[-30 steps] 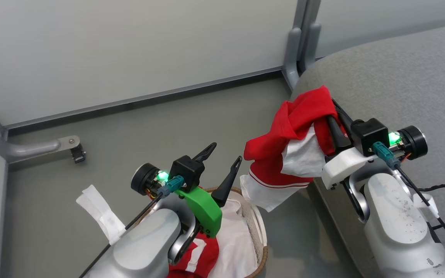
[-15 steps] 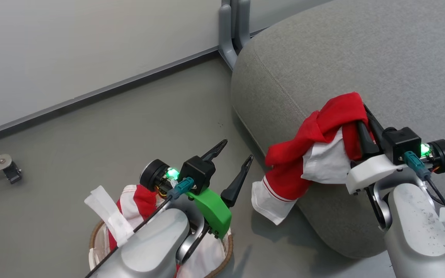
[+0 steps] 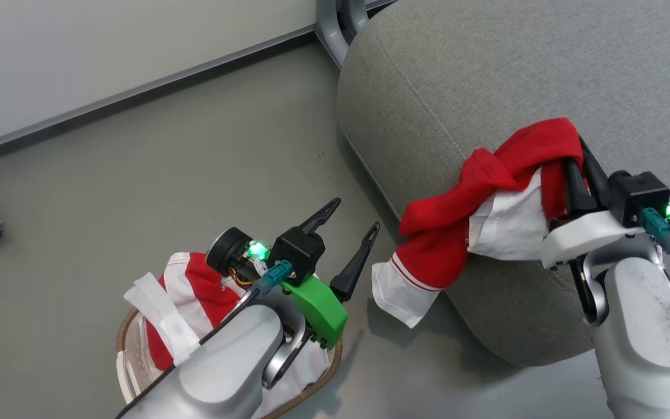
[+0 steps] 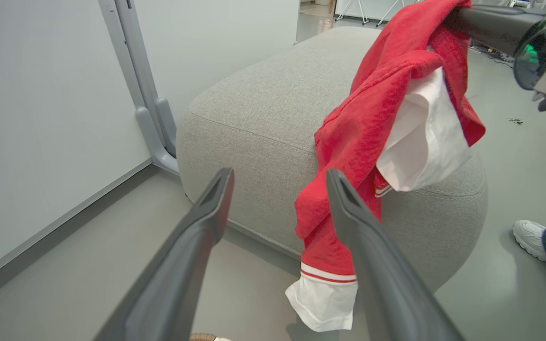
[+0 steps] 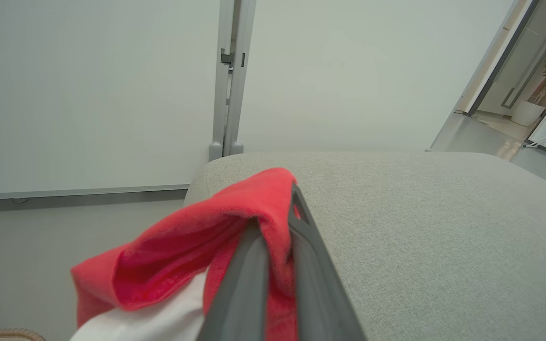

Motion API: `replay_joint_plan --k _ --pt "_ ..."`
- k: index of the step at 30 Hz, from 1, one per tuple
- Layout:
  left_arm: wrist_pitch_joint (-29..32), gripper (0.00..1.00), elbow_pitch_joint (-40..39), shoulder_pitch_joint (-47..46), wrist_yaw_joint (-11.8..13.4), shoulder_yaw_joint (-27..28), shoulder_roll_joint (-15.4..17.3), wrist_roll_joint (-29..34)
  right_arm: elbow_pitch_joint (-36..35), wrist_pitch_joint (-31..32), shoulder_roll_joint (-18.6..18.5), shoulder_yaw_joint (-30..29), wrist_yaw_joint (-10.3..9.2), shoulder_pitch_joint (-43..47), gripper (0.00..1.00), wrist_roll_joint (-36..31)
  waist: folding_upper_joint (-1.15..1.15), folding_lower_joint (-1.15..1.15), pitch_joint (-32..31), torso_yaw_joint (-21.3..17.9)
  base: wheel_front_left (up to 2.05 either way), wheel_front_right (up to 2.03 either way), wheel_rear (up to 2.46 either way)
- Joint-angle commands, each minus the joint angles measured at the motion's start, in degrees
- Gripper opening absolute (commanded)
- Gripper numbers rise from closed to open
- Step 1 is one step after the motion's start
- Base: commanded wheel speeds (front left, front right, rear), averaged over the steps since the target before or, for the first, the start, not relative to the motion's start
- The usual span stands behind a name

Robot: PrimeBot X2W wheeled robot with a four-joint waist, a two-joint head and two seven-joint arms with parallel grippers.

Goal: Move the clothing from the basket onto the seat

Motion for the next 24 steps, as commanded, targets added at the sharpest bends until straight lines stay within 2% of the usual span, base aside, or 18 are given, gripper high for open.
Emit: replay_joint_plan --k 1,8,12,17,24 --pt "-0.17 1.0 -0.42 -1.21 0.43 0.28 0.69 0.79 0.23 -0.04 -0.19 -0.25 -0.08 -2.03 0.0 0.73 0.0 0.0 1.96 1.27 0.0 0.0 0.0" --pt "-0.12 1.0 -2.7 -3.07 1.6 1.36 1.94 1.77 1.98 0.61 -3.35 -0.04 -0.08 -13.16 0.0 2.97 0.0 0.0 6.49 3.2 0.0 0.0 0.0" --pt "0.05 1.0 -4.3 -4.36 2.5 1.57 2.9 2.69 2.66 3.44 -7.16 0.21 -0.07 -22.32 0.0 4.95 0.0 0.0 9.7 4.83 0.0 0.0 0.0" --pt "0.27 1.0 -6.74 -6.18 3.34 1.47 3.5 4.02 4.13 7.78 -14.32 -1.65 -0.08 -34.66 0.0 7.52 0.0 0.0 14.33 7.71 0.0 0.0 0.0" --pt "0.97 1.0 -10.6 -9.1 4.2 0.96 4.32 5.84 8.11 11.22 -24.76 -7.2 -0.08 -45.74 0.0 3.55 0.0 0.0 20.92 12.95 0.0 0.0 0.0"
